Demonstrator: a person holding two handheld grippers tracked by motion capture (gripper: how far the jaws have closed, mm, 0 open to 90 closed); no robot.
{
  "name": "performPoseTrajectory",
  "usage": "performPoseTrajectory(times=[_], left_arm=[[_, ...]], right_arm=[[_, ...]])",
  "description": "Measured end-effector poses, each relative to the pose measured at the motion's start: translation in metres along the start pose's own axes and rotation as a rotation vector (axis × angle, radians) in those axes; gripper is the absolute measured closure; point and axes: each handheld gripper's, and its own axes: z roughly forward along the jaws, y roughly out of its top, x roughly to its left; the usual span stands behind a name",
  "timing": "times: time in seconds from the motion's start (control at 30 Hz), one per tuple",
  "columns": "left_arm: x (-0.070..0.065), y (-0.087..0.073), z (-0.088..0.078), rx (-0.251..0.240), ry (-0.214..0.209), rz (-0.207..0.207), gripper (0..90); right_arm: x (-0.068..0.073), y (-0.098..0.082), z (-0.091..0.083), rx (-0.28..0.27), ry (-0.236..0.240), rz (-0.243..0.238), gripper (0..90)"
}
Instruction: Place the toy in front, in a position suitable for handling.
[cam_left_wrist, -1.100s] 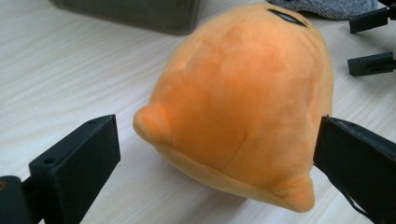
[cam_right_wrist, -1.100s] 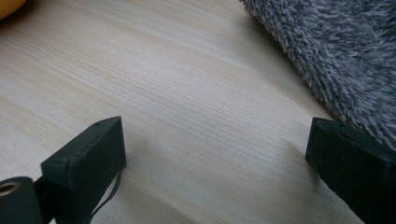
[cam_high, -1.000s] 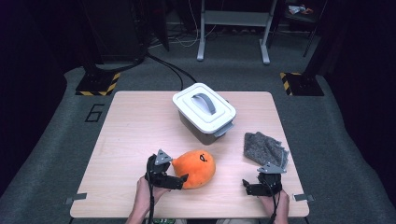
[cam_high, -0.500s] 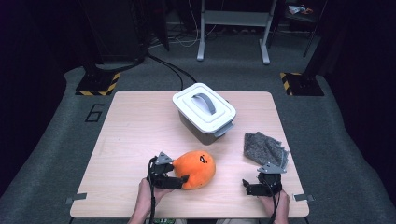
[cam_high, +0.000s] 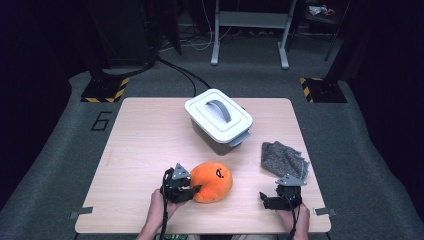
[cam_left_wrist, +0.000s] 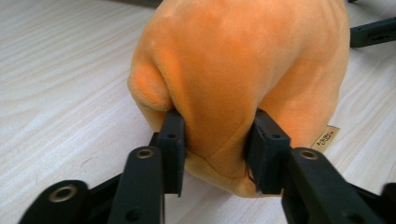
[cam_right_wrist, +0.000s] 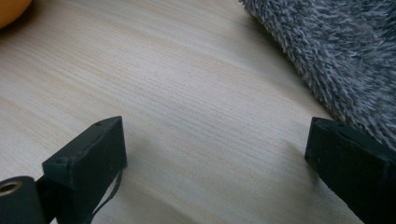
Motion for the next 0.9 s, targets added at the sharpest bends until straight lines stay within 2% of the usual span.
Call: performPoseTrajectory(times=[0.07,0.2,0.43,0.6,0.8,0.9], left_arm=[[0.000,-0.001,0.000,-0.031,-0.006,0.005,67.9],[0.001,0.000,-0.001,-0.063,-0.017,0.007,70.8],[0.001,0.007,-0.003,-0.079,-0.047,0.015,74.1],[0.000,0.015,-0.001,-0.100,-0.080,-0.004,76.0],[0.000,0.021,0.003,-0.111,-0.098,-0.003,76.1],[-0.001,0.026,0.007,-0.111,-0.136,0.005,76.1]], right_arm=[[0.000,0.000,0.000,0.000,0.000,0.000,4.4],[0.000,0.000,0.000,0.000,0.000,0.000,4.4],[0.000,0.000,0.000,0.000,0.000,0.000,4.4],[0.000,0.000,0.000,0.000,0.001,0.000,4.4],[0.000,0.000,0.000,0.000,0.001,0.000,4.4],[0.000,0.000,0.000,0.000,0.001,0.000,4.4]])
